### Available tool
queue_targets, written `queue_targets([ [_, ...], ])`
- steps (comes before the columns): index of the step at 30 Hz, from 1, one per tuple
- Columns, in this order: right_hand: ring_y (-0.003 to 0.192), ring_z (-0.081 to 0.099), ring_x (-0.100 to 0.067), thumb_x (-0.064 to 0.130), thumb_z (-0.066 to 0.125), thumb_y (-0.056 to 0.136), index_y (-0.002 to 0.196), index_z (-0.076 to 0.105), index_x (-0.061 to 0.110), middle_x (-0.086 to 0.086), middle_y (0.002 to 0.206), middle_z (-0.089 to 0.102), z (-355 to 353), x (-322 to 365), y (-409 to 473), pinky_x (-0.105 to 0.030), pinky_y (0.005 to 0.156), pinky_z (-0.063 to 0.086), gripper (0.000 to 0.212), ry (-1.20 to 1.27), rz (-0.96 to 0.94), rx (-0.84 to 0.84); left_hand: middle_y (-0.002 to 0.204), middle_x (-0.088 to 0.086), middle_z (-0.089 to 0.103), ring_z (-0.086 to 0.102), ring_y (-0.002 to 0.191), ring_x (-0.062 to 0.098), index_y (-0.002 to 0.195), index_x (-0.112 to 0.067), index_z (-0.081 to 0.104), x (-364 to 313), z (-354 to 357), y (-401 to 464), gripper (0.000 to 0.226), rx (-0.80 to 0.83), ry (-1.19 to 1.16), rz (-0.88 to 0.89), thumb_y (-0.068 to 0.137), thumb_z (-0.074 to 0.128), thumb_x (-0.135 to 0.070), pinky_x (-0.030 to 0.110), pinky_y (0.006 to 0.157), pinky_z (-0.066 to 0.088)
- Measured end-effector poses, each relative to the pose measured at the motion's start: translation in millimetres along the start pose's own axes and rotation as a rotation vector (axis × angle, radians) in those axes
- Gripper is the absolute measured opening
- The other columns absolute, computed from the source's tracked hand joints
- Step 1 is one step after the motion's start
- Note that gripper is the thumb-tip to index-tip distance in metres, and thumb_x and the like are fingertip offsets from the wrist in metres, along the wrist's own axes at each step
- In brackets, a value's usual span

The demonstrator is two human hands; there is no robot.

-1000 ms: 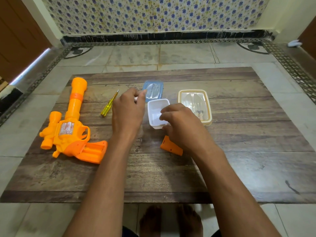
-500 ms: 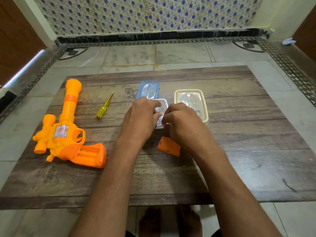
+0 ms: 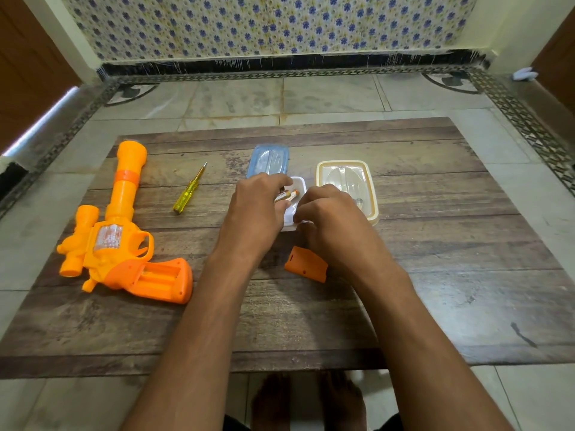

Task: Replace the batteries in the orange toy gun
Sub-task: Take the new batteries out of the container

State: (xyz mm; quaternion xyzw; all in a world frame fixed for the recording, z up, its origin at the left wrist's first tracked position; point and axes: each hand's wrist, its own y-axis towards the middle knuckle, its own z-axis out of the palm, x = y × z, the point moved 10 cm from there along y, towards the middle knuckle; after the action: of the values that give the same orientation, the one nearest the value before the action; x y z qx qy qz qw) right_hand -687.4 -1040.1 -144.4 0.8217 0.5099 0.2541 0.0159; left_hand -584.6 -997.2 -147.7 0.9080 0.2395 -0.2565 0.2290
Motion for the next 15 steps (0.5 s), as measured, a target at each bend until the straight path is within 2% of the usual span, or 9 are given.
queue_targets([
  [6, 0.095, 0.062, -0.036, 0.000, 0.074, 0.081, 0.087, 0.082, 0.007, -0.011, 0.093, 0.073, -0.6, -2.9, -0.8, -0.049, 0.079, 0.053, 0.012, 0.038, 0.013, -0.017, 0.111, 0.006, 0.075, 0.070, 0.096, 0.021, 0.124, -0.017, 0.073, -4.6, -4.9, 1.1, 0.038, -0.016, -0.018, -0.005, 0.087, 0.083, -0.018, 0.036, 0.088, 0.058],
  [11, 0.094, 0.063, -0.036, -0.001, 0.075, 0.078, 0.085, 0.082, 0.008, -0.011, 0.092, 0.073, 0.5, -4.1, 0.0, -0.048, 0.077, 0.054, 0.014, 0.034, 0.009, -0.017, 0.098, 0.007, 0.075, 0.067, 0.087, 0.021, 0.112, -0.017, 0.075, 3.2, -5.8, 2.1, 0.022, -0.021, -0.089, -0.059, 0.091, 0.078, -0.022, 0.029, 0.076, 0.051],
  [15, 0.092, 0.063, -0.036, -0.003, 0.075, 0.077, 0.085, 0.082, 0.009, -0.011, 0.091, 0.074, 0.6, -5.2, 0.1, -0.049, 0.076, 0.054, 0.015, 0.048, 0.010, -0.032, 0.097, 0.009, 0.075, 0.068, 0.088, 0.026, 0.113, -0.016, 0.074, -3.8, -5.5, 0.9, 0.018, -0.032, -0.053, -0.025, 0.096, 0.072, -0.020, 0.037, 0.078, 0.055],
])
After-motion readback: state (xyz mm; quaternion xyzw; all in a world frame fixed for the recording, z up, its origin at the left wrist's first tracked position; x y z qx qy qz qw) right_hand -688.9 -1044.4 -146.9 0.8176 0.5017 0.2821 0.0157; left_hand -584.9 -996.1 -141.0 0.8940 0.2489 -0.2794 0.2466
